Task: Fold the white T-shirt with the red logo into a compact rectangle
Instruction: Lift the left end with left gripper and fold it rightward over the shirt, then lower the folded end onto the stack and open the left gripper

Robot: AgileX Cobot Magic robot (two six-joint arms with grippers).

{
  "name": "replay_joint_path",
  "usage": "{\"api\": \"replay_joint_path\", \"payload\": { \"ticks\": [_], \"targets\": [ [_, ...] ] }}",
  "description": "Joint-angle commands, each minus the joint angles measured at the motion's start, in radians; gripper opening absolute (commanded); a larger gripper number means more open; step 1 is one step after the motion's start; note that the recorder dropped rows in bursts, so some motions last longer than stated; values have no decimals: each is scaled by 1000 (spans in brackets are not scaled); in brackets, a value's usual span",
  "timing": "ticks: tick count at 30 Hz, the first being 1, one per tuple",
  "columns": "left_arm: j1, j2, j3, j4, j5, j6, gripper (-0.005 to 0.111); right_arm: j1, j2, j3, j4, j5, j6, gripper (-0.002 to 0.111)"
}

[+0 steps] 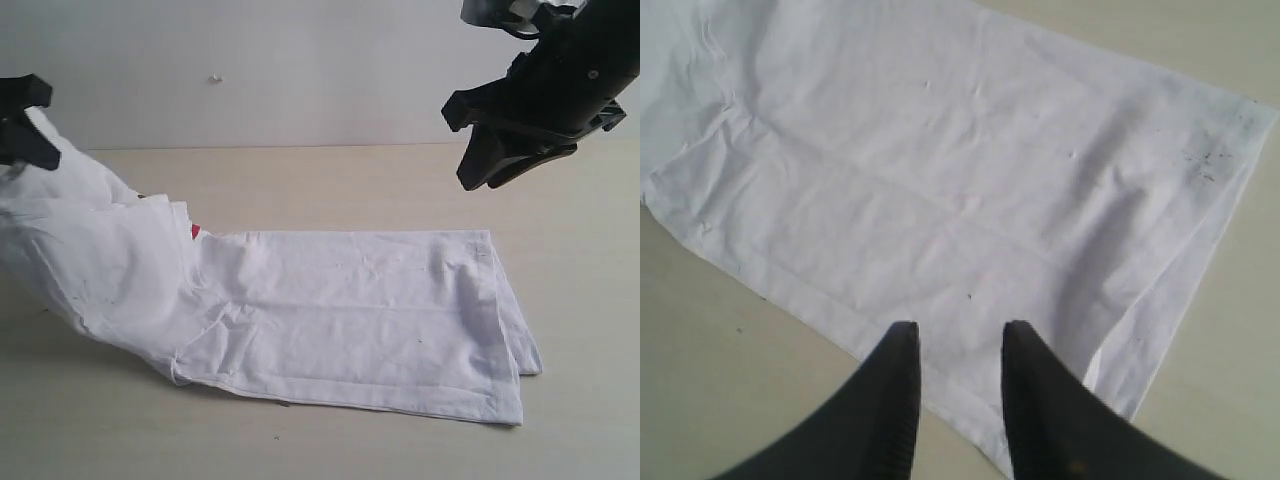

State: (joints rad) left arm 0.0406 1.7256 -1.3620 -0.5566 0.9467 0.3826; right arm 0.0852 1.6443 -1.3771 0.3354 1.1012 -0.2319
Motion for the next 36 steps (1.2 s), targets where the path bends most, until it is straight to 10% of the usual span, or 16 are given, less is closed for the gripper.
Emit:
{"api": "replay_joint_path", "payload": {
  "ticks": [1,17,28,36],
  "targets": [
    [-153,4,-49,-11,-61,-105,0,2,-7,-6,8,13,1,30],
    [-587,239,-280,-9,-196,-219,0,2,-175,-6,8,17,1,30],
    [-741,395,-492,-7,-181,-209,0,2,-212,-6,4,14,1,30],
    [-805,431,-536,-3,-169,-168,43,2,-212,-6,-7,14,1,30]
  ]
}}
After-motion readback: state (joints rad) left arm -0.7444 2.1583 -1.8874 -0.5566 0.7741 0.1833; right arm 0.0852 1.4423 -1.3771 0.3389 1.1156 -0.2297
